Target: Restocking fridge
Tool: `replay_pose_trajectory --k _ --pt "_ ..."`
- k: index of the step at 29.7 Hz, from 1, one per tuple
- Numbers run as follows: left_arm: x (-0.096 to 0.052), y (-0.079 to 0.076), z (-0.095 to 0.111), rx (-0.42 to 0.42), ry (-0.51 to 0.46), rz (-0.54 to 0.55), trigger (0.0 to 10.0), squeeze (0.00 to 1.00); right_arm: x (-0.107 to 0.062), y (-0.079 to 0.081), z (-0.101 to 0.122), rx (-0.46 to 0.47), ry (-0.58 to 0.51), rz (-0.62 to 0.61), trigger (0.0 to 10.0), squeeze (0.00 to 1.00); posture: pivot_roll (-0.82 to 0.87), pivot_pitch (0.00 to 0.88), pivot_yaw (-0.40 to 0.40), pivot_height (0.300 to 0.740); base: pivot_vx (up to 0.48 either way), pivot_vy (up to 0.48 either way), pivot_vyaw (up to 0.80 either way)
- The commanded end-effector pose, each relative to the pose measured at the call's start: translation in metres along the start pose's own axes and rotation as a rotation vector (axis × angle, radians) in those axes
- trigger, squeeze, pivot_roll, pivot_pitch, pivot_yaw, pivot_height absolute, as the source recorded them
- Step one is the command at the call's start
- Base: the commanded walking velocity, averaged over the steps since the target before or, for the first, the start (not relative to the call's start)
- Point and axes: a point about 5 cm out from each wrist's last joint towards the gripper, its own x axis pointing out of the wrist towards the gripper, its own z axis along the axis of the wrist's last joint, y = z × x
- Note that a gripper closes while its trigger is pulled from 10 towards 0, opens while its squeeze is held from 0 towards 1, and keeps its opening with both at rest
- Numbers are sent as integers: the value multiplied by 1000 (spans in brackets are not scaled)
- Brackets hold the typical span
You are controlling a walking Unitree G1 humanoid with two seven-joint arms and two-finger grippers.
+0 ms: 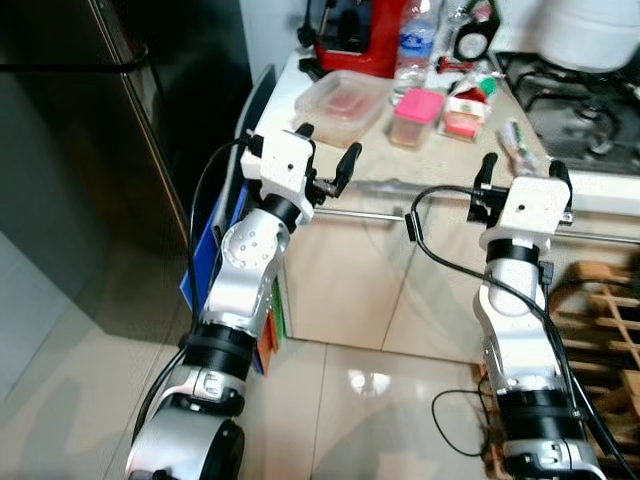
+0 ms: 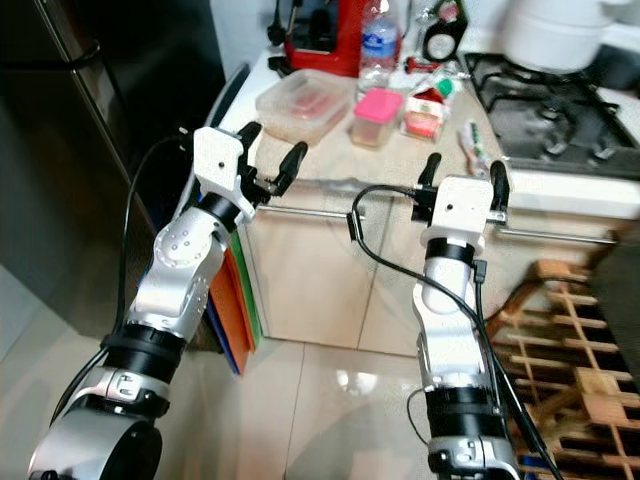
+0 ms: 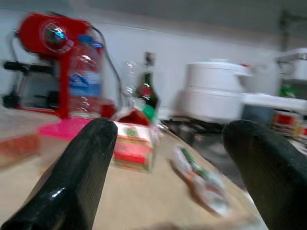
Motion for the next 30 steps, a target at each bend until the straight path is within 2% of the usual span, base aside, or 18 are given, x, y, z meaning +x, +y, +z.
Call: replay_pose_trajectory --k 1,5,9,11,12,15,18,23,26,30 --pt "7 -16 9 7 -46 -48 10000 0 2 -14 0 -20 -3 -37 10000 0 47 0 32 740 480 0 0" --pt "8 -16 12 8 -59 -52 10000 0 5 -13 5 -15 -23 -37 10000 0 49 0 32 740 480 0 0" --pt "11 -17 24 3 -107 -56 10000 0 18 -11 36 7 -140 -38 10000 0 51 0 34 740 480 0 0" --pt "12 -17 25 3 -108 -54 10000 0 20 -10 40 11 -152 -39 10000 0 51 0 36 740 480 0 0" --pt "13 -17 27 -17 -111 -46 10000 0 28 -11 53 25 -191 -41 10000 0 49 0 36 740 0 0 0" --pt "15 -17 28 -28 -112 -42 10000 0 42 -14 66 52 -223 -59 10000 0 48 0 37 740 0 0 0" --pt "15 -18 29 -23 -109 -45 10000 0 57 -19 68 74 -203 -82 10000 0 50 0 35 740 0 0 0" --pt "14 -18 28 -26 -98 -46 10000 0 78 -22 55 106 -81 -72 10000 0 72 0 32 740 0 0 0" --pt "12 -19 29 -22 -93 -47 10000 0 90 -18 45 135 11 -24 10000 0 93 0 23 740 0 0 0" --pt "6 -20 29 -7 -86 -42 10000 0 99 -12 40 149 57 31 10000 0 123 0 11 740 0 0 0"
